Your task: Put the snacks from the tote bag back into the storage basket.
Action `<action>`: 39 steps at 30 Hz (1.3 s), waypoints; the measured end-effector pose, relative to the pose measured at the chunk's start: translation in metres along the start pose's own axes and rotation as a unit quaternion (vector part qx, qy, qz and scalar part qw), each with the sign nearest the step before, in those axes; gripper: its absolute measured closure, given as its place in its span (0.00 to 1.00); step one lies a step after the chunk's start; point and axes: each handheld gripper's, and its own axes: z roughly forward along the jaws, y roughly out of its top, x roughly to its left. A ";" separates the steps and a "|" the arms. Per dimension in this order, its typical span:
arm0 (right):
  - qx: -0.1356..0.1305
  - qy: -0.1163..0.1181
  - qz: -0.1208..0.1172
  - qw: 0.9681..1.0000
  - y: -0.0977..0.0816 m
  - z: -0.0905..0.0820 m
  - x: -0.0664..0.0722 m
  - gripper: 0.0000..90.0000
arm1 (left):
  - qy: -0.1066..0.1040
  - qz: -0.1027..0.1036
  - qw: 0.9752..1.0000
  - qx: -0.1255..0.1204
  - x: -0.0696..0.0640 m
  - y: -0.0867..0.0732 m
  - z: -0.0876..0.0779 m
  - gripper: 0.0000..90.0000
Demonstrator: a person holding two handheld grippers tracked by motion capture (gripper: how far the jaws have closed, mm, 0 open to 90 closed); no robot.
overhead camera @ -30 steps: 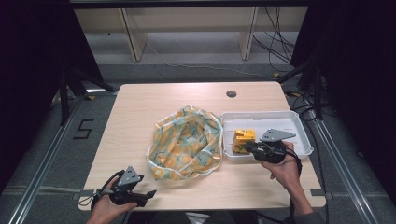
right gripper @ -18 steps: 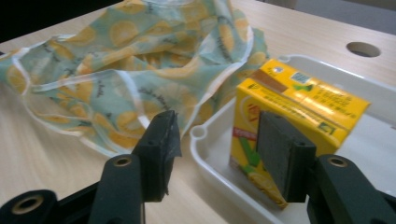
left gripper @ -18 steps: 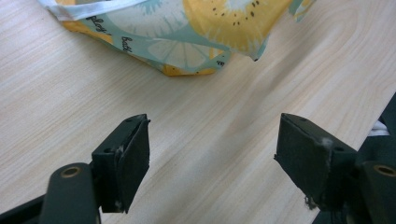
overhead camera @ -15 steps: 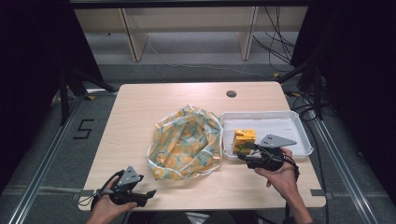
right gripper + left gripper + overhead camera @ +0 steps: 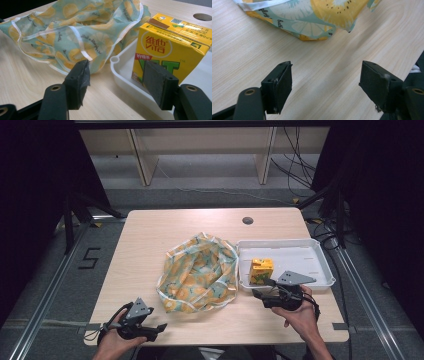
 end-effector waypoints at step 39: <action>0.082 0.005 -0.023 0.996 -0.048 -0.010 0.028 0.24 | 0.004 0.014 1.000 -0.004 0.002 -0.001 -0.001 0.28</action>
